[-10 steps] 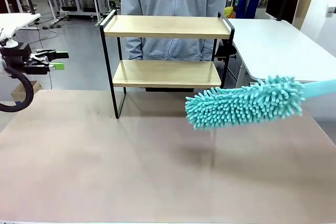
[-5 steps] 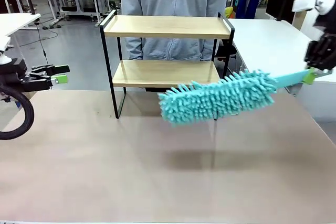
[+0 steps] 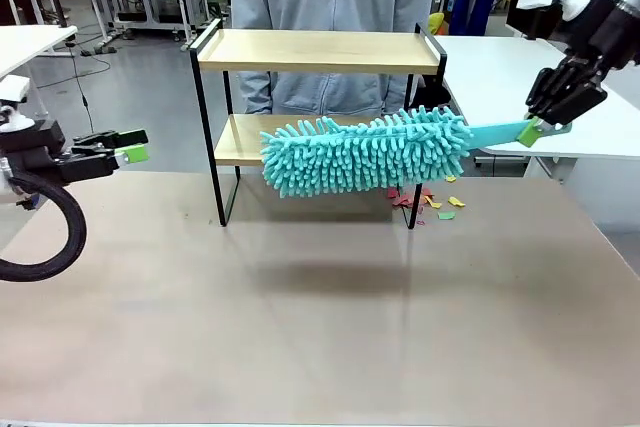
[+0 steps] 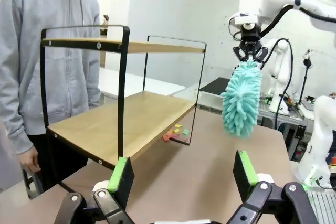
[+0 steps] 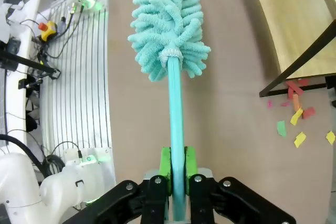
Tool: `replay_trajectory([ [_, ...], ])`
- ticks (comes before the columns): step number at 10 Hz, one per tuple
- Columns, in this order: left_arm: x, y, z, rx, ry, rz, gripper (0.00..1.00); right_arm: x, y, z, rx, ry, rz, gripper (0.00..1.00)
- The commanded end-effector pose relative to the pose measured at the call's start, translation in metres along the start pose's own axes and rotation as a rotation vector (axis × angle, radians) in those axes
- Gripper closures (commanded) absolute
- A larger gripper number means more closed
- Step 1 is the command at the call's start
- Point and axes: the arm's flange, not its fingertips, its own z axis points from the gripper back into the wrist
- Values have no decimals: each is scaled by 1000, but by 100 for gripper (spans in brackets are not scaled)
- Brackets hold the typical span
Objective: Clean the shelf.
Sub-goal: Hand the Duster back to the human.
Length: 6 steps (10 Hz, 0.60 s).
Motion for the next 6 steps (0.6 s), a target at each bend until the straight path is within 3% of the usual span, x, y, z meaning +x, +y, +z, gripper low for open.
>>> replay_trajectory([
  [1, 1, 0, 7, -6, -18, -4, 0, 1, 0, 0, -2, 5, 4, 87],
  [5, 0, 1, 2, 5, -3, 0, 0, 1, 0, 0, -2, 5, 4, 87],
  [6, -7, -11, -25, 10, 28, -64, 0, 1, 0, 0, -2, 5, 4, 87],
])
